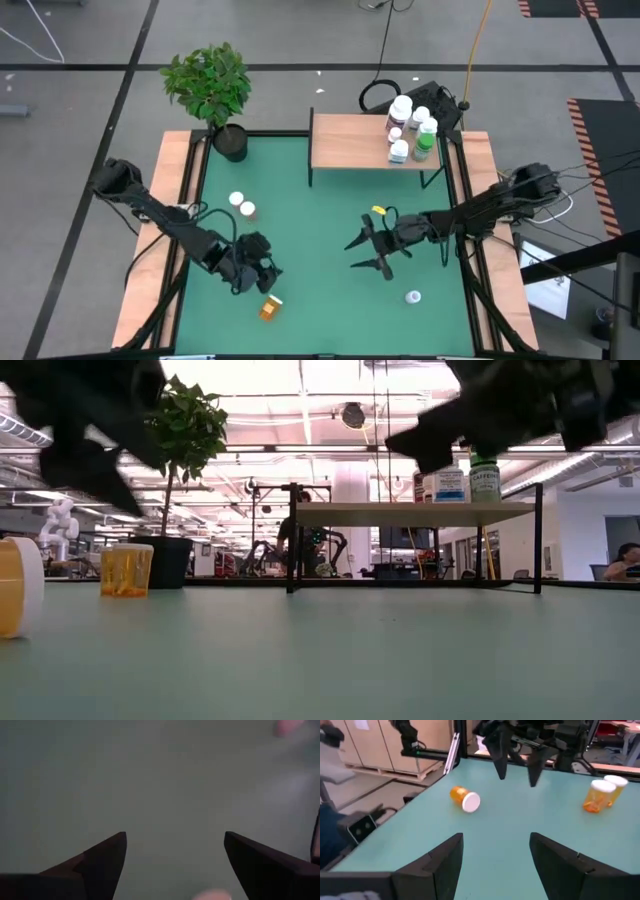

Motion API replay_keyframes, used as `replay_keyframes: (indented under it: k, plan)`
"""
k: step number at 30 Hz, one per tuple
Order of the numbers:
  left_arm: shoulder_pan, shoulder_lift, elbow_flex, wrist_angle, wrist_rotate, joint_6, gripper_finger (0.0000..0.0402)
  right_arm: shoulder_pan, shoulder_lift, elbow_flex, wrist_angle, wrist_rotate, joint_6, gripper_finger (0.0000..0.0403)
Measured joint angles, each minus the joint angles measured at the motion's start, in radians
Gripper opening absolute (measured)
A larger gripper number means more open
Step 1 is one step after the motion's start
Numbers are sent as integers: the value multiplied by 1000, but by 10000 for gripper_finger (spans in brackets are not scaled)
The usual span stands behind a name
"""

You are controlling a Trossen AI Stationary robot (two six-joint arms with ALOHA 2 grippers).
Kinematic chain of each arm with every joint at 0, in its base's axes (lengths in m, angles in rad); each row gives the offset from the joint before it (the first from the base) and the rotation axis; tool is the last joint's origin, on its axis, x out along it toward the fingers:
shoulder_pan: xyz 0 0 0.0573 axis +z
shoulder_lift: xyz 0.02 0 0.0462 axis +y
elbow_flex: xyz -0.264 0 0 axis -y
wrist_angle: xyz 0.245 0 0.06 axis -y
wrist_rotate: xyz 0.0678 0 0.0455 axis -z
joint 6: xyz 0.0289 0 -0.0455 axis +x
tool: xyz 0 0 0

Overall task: Pick and place medicine bottles onto shelf by color
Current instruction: Put the bottom orange pill bottle on the shelf

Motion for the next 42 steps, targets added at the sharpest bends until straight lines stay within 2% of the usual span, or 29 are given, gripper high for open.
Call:
replay_keyframes:
  k: [3,6,14,20,26,32,37,42]
  plan:
    - [-40,23,31,-8,69,-110,318,31,64,-39,131,3,-45,224]
    - [-85,66,61,-42,84,-191,302,59,122,-51,256,5,-59,224]
    - [-162,192,112,-59,111,-383,274,91,198,-52,340,6,-39,224]
    - [-190,228,160,-60,129,-399,275,134,200,-52,396,57,-96,224]
    - [-209,276,165,-18,129,-386,275,149,193,-52,420,62,-91,224]
    - [-210,386,165,90,133,-380,276,148,192,-52,424,85,-75,224]
    - [-210,414,168,123,138,-368,275,148,192,-51,424,84,-64,224]
    - [-209,406,166,118,133,-316,247,148,192,-51,425,84,-55,224]
